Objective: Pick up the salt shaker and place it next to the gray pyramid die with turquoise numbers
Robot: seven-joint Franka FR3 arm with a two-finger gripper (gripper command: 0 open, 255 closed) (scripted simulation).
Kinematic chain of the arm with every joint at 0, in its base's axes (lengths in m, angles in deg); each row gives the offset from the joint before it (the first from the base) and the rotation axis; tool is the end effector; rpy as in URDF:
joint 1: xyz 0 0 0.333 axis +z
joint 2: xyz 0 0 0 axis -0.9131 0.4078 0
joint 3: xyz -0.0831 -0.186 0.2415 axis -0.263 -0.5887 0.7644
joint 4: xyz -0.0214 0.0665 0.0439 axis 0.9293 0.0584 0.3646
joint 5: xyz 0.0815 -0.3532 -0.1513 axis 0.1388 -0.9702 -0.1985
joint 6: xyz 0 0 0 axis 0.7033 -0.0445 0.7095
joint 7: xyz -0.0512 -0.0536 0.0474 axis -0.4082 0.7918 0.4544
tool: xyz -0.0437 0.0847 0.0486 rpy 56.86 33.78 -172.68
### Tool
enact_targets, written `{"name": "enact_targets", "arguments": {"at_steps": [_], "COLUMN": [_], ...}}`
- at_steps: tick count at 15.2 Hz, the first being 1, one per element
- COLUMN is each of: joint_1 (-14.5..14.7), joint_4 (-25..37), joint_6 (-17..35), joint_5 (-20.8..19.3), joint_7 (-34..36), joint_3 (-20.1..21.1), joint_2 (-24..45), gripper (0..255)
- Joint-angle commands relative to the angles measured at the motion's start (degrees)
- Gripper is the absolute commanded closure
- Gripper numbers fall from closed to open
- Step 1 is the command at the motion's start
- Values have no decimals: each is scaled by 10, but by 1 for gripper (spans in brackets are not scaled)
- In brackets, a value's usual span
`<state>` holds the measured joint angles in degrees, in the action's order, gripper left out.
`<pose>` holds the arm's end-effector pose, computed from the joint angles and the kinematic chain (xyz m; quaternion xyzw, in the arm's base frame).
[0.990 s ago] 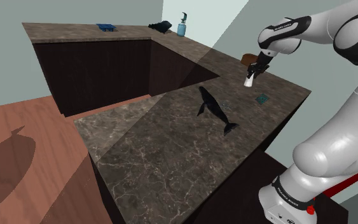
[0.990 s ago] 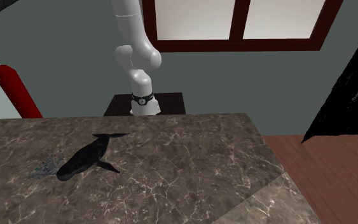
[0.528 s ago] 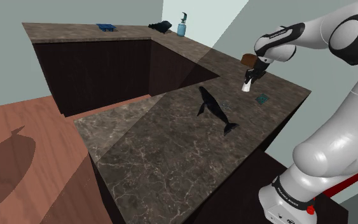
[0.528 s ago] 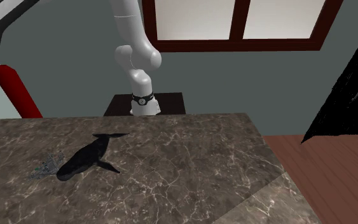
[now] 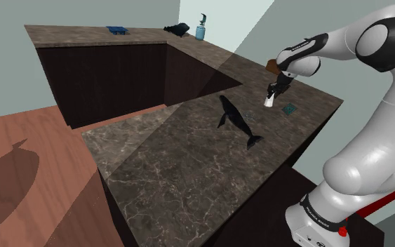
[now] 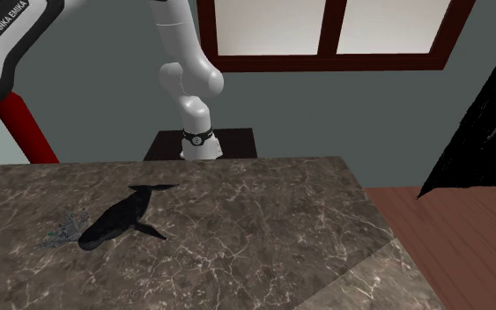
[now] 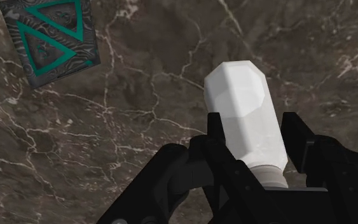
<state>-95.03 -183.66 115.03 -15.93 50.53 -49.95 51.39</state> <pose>0.4347 -0.4205 0.3757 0.9713 -0.2118 0.1018 0.0354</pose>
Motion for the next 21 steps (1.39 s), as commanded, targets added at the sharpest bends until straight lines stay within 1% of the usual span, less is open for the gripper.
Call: {"name": "enact_targets", "arguments": {"at_steps": [1, 4, 12, 13, 18, 21], "joint_1": [-1, -3, -3, -3, -3, 2], "joint_4": [-4, -11, -12, -12, -12, -10], "joint_6": [14, 34, 35, 35, 35, -8], "joint_5": [6, 14, 15, 15, 15, -8], "joint_7": [-4, -10, -11, -11, -11, 4], "joint_3": [2, 4, 5, 5, 5, -3], "joint_2": [10, 23, 25, 25, 25, -20], "gripper": [255, 255, 255, 0, 0, 0]}}
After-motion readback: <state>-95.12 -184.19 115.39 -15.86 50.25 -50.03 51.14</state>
